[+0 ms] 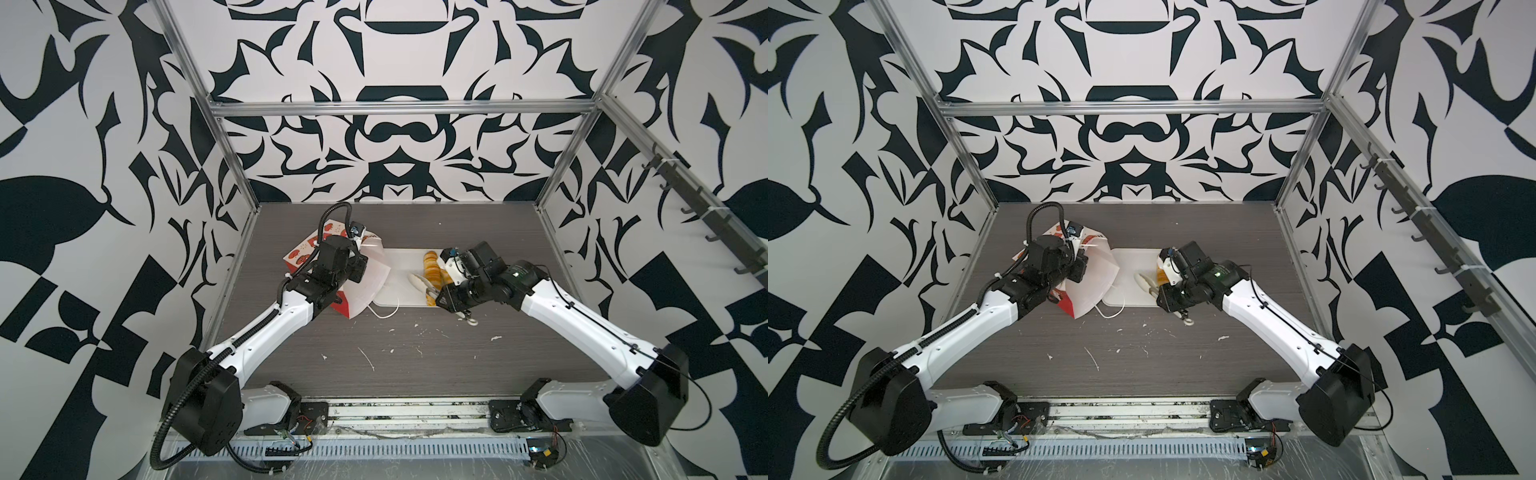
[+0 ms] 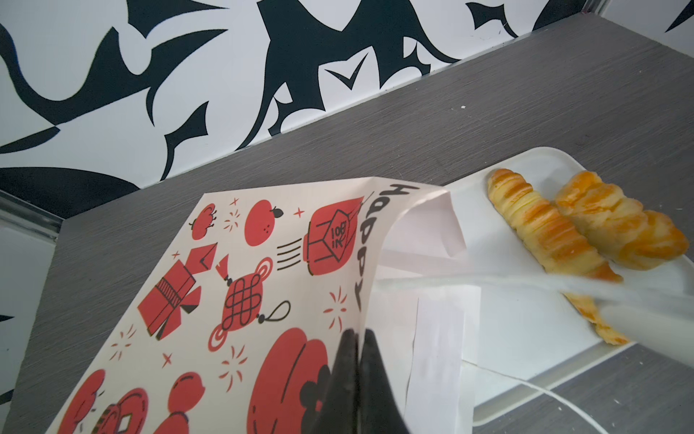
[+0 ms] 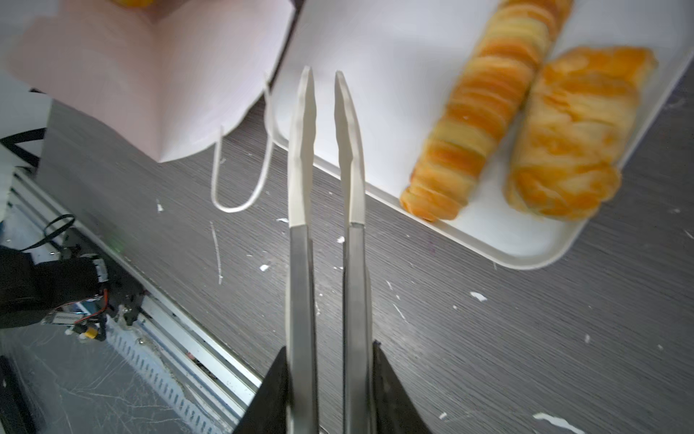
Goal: Take the fake bread out of the paper bag
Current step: 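Move the open tongs in the right gripper back into the bag opening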
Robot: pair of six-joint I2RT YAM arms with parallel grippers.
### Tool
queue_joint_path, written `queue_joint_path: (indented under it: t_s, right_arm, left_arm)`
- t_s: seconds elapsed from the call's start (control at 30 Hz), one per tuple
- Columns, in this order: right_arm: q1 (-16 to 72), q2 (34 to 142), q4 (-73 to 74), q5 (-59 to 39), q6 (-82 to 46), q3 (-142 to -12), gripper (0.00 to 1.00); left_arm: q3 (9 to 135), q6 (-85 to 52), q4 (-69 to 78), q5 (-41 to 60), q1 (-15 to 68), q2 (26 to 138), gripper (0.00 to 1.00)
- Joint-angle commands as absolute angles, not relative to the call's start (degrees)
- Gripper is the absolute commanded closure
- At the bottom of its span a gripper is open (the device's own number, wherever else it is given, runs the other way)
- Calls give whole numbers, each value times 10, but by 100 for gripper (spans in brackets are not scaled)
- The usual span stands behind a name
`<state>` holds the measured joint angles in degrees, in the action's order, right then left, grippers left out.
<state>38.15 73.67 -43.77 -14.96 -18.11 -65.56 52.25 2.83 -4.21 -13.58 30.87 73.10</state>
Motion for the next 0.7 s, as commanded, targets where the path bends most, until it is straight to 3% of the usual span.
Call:
queue_joint_path:
  t_s: [0.0,0.4,0.67]
  right_arm:
    - [426,748,-371,-165,-205,-683,66]
    - [489,926,-277,-127,-154,-770,67]
    - [500,1023,-277,-44,-96,-857,60]
  left_arm:
    - [545,26,-46,-124,308,726,100]
    - [583,36,-69,-104,308,763,100]
    - [591,39,-83,-96,308,766,100]
